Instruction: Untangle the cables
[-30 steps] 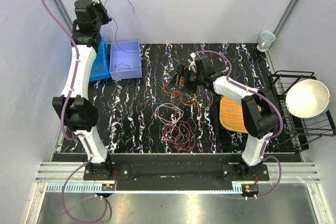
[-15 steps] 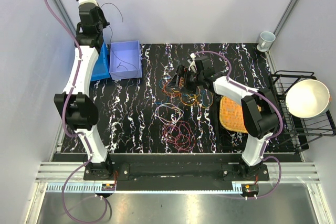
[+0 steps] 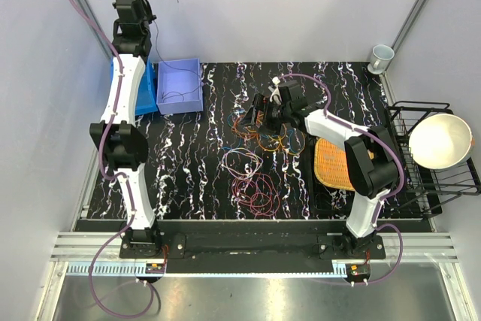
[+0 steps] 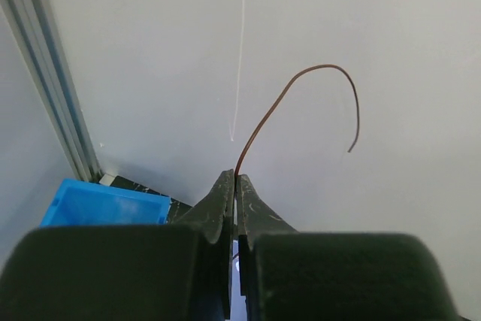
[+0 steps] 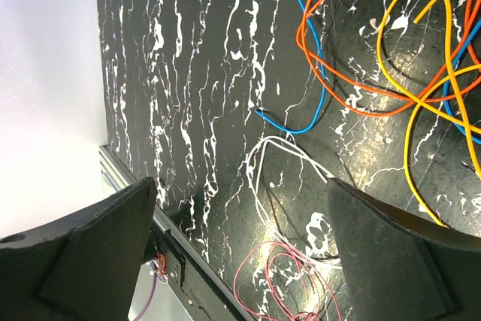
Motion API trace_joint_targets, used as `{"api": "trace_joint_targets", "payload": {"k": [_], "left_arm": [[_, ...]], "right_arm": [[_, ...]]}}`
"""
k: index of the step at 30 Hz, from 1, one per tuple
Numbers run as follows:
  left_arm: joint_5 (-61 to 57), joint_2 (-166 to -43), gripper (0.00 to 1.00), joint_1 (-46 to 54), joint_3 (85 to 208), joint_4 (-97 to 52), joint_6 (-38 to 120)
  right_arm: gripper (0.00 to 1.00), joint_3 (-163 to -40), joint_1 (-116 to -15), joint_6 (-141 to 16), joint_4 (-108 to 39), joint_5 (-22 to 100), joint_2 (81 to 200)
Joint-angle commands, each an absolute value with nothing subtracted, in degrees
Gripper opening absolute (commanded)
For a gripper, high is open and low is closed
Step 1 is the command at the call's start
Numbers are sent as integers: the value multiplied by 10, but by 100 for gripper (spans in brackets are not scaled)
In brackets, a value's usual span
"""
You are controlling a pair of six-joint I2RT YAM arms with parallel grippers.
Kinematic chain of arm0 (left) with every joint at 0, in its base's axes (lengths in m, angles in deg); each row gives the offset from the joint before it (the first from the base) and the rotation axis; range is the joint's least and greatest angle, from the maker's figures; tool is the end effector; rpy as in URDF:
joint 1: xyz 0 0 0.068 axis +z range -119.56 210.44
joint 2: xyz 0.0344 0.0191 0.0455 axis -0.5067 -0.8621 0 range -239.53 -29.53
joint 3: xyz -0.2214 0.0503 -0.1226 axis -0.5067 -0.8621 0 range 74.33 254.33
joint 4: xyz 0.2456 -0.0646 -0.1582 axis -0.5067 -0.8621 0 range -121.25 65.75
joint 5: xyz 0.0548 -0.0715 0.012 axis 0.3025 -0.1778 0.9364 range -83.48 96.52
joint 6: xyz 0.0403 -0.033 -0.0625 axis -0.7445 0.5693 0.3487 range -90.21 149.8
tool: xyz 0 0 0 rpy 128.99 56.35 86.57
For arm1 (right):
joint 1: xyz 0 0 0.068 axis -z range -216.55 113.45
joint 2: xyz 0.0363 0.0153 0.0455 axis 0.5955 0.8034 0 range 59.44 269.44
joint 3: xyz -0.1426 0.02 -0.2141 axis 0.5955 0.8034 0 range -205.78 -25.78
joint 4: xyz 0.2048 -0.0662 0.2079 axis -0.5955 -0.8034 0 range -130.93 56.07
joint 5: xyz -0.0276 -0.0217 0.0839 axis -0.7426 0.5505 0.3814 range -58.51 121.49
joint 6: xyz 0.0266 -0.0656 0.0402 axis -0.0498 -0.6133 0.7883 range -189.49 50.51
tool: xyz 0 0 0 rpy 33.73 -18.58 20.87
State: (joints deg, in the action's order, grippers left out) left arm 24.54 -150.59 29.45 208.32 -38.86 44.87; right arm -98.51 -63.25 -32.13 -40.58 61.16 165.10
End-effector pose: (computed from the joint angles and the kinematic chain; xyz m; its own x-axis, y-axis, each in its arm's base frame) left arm 0.5539 0.0122 0.4447 0.0479 -0.2482 -0.9675 -0.2902 0.9234 -0.2513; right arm 0.3982 0.2394 0.1621 -0.8963 0.1394 -0.4210 -0.2357 0.6545 0.7184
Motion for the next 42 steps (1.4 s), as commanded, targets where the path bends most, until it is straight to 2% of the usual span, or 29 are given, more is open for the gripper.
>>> {"api": "trace_joint_targets", "payload": {"k": [1,10,17,26,30,38,39,40,41,42], "left_arm": [[287,-1521,0,301,2099,-344,428],[312,-1533,0,304,2032,-314,403],[220,-1489,0,316,1916,-289,443],[209,-1427,0,315,1751,-268,537],[178,-1446,0,307,1745,-283,541],[156,-1510,0,307,1840,-382,535],[152,-1511,2,308,1853,-388,534],[150,-1510,9,307,1859,-400,531],[144,-1510,21,307,1865,-406,530],[141,-1510,43,307,1880,-413,525]], "right_arm": [[100,-1008,-632,-325,-397,627,1662],[99,-1021,-631,-322,-396,634,1689],[100,-1032,-632,-319,-396,635,1704],[100,-1021,-631,-320,-393,635,1701],[100,-1014,-633,-318,-387,637,1695],[100,-1000,-632,-317,-382,638,1682],[100,-1000,-632,-317,-382,638,1682],[100,-1000,-632,-317,-381,639,1682],[100,-1000,-632,-316,-381,639,1682],[100,-1000,-632,-315,-380,639,1682]]}}
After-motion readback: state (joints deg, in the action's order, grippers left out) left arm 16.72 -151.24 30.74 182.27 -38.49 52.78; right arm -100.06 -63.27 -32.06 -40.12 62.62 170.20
